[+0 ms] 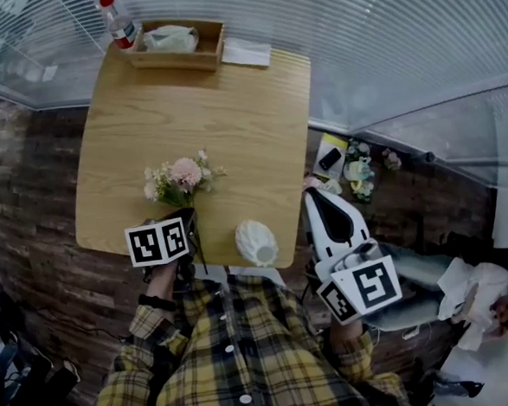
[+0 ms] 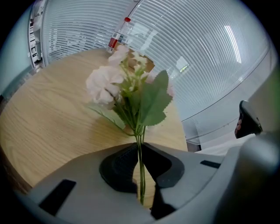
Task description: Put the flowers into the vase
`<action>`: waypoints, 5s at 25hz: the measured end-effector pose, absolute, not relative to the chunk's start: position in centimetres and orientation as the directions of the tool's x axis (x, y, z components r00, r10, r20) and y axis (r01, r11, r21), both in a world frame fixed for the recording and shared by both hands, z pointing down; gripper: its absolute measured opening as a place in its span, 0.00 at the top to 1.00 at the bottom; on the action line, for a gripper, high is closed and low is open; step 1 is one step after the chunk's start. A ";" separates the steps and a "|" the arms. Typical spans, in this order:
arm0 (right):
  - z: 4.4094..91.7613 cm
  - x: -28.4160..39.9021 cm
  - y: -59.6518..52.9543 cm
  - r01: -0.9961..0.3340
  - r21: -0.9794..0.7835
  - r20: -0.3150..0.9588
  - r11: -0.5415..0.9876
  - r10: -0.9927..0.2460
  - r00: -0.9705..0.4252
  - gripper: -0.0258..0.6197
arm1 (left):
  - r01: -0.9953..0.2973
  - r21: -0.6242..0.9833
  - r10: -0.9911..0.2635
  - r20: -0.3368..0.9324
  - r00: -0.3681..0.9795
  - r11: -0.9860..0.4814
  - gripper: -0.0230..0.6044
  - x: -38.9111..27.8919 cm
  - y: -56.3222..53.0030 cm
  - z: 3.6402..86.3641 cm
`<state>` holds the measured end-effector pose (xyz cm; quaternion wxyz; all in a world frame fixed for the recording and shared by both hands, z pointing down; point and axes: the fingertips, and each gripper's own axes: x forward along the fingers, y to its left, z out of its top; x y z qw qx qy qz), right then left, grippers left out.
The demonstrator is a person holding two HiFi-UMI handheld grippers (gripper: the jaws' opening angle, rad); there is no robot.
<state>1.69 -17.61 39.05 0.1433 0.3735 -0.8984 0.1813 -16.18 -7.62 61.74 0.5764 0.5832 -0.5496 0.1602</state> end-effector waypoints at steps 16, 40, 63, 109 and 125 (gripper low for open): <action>38.6 2.4 -17.3 -0.742 -0.193 0.396 0.642 -0.641 -0.658 0.94 | -0.818 0.567 -0.572 0.704 0.420 0.097 0.94 -15.2 -11.9 55.6; 36.5 5.6 -15.9 -0.824 -0.162 0.349 0.543 -0.749 -0.563 0.94 | -0.790 0.481 -0.801 0.255 0.542 -0.381 0.94 -9.9 -18.2 31.5; 36.8 9.7 -13.7 -0.880 -0.172 0.357 0.442 -0.805 -0.474 0.94 | -0.645 0.401 -0.655 0.134 0.744 -0.650 0.94 -0.9 -14.2 29.9; 38.7 6.9 -12.6 -0.831 -0.218 0.384 0.512 -0.738 -0.555 0.94 | -0.599 0.342 -0.460 0.409 0.788 -0.723 0.68 -0.8 -7.8 40.6; 39.8 7.5 -12.2 -0.830 -0.222 0.417 0.511 -0.720 -0.555 0.94 | -0.673 0.421 -0.501 0.454 0.737 -0.608 0.69 -5.0 -6.5 42.9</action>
